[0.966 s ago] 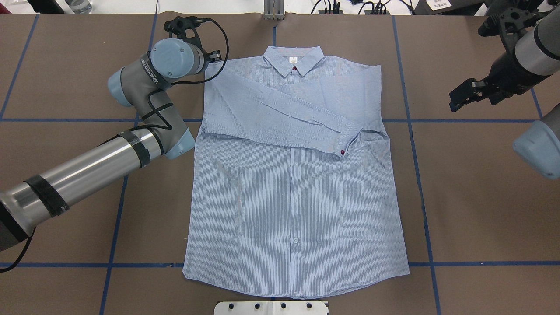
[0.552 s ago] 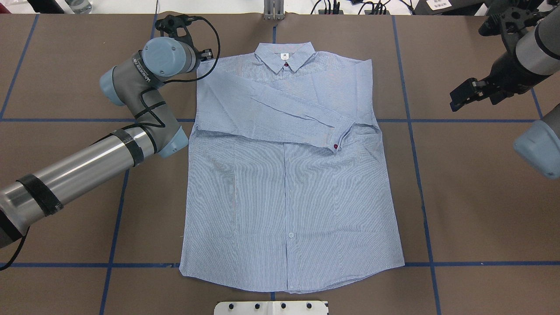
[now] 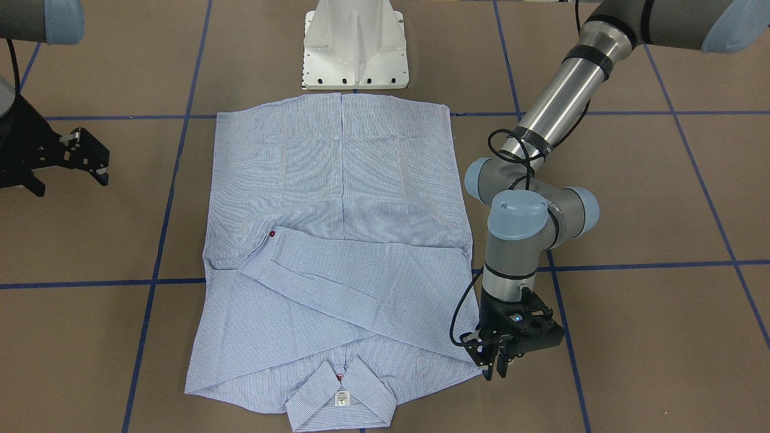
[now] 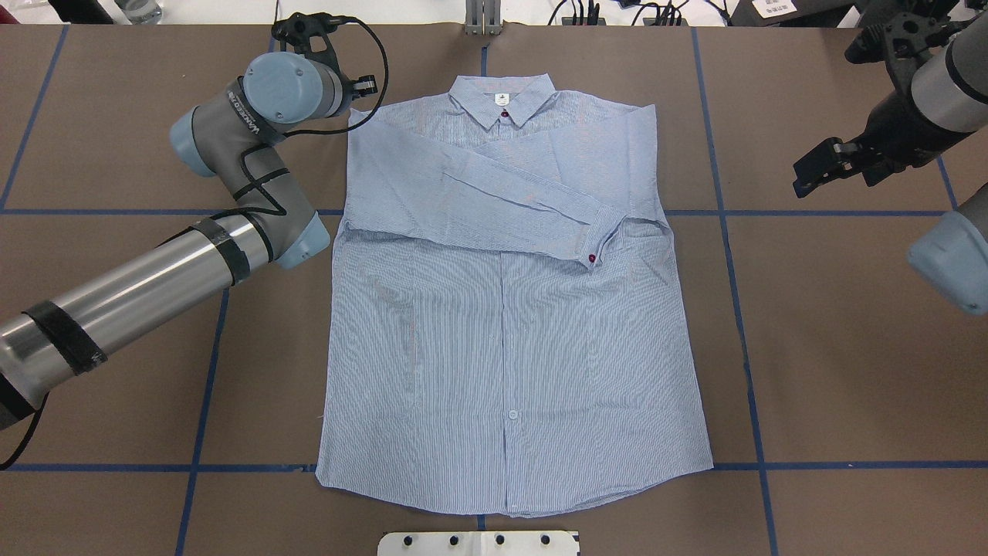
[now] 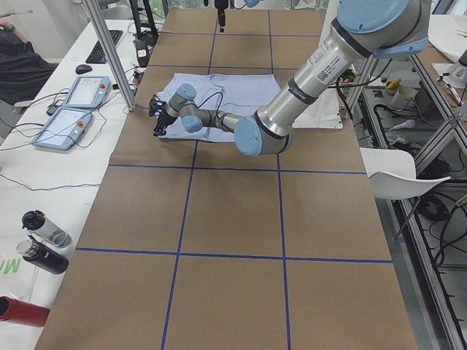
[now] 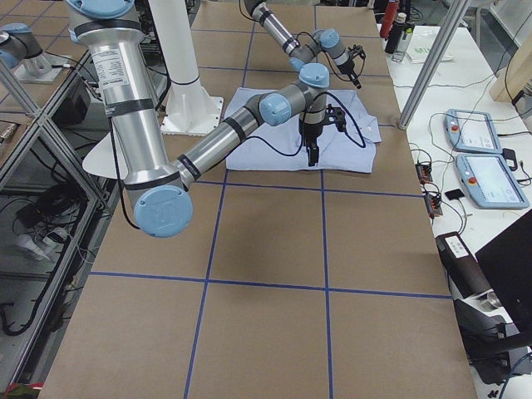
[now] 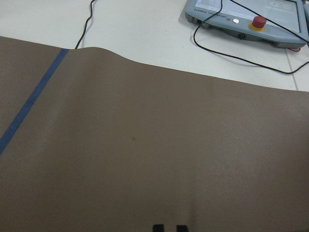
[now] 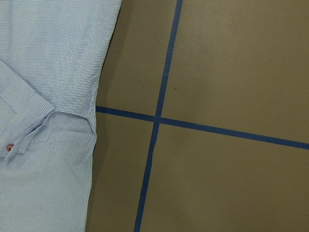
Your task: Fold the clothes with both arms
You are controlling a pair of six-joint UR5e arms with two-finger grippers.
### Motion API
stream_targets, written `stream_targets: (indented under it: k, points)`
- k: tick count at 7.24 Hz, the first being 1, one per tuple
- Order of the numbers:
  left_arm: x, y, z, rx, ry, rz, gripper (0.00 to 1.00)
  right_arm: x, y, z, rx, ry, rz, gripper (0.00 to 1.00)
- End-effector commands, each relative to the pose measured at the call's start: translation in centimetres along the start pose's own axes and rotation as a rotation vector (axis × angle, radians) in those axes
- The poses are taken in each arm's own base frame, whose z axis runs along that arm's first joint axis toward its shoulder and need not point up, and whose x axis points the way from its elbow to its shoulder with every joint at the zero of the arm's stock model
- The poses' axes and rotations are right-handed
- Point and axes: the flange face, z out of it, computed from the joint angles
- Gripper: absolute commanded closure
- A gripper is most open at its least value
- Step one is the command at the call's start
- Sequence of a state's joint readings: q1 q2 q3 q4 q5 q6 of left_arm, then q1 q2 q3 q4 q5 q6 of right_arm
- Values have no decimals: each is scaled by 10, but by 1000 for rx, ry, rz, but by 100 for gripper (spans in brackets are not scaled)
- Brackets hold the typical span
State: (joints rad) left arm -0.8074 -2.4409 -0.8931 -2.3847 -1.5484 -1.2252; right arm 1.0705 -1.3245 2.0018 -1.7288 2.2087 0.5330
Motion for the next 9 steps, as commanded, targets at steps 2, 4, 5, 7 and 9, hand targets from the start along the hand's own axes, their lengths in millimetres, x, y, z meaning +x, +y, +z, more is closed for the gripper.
stream_targets:
  k: [2, 4, 5, 7, 9]
  points:
    - [-27, -26, -70, -212, 156, -25, 17, -1, 23, -9, -28, -63, 63, 0]
    - [-23, -17, -157, -283, 165, -27, 2, 7, 55, -15, -2, -93, 63, 0]
    - [-19, -12, -189, -312, 170, -26, 1, 13, 77, 6, -2, -133, 66, 0]
    - [-33, 5, -218, -315, 196, -18, 1, 0, 118, 53, -8, -214, 99, 0]
    - [-38, 31, -228, -339, 210, -3, 1, -49, 152, 100, -44, -168, 52, 0]
